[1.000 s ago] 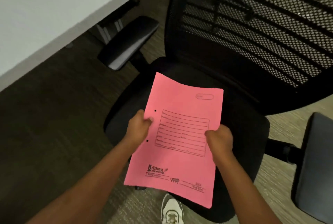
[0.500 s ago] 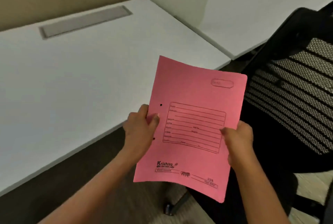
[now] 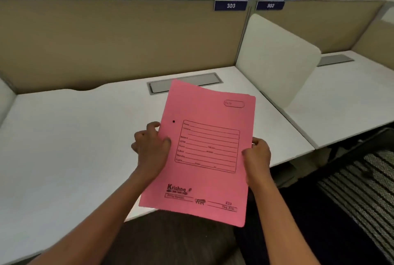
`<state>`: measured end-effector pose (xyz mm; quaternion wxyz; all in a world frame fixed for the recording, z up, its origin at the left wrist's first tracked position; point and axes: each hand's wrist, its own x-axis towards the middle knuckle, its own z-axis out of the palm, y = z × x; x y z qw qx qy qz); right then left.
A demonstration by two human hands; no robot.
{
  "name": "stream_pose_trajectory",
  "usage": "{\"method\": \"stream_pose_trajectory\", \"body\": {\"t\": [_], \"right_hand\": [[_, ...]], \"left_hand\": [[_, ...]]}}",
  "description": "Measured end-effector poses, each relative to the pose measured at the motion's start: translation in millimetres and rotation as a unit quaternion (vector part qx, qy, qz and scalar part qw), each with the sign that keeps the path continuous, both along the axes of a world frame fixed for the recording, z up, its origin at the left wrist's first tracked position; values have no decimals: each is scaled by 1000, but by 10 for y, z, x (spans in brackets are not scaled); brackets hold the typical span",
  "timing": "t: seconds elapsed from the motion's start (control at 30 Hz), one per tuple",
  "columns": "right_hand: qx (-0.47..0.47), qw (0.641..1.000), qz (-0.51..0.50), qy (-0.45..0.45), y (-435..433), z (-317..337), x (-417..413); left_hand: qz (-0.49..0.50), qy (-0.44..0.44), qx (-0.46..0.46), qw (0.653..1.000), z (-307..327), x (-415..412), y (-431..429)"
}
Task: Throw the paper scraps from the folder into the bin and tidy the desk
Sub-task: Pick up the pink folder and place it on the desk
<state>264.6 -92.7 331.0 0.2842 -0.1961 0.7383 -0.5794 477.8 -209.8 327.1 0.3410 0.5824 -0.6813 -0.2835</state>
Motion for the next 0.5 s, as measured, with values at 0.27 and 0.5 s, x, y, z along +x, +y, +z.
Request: {"method": "stream_pose_trajectory", "body": {"t": [0.27, 0.5], "right_hand": [[0, 993, 103, 56, -1324, 308, 341], [19, 961, 270, 58, -2666, 26, 390]], "left_hand": [[88, -83, -44, 992, 282, 425, -976], [174, -146, 18, 974, -18, 675, -1861]]}}
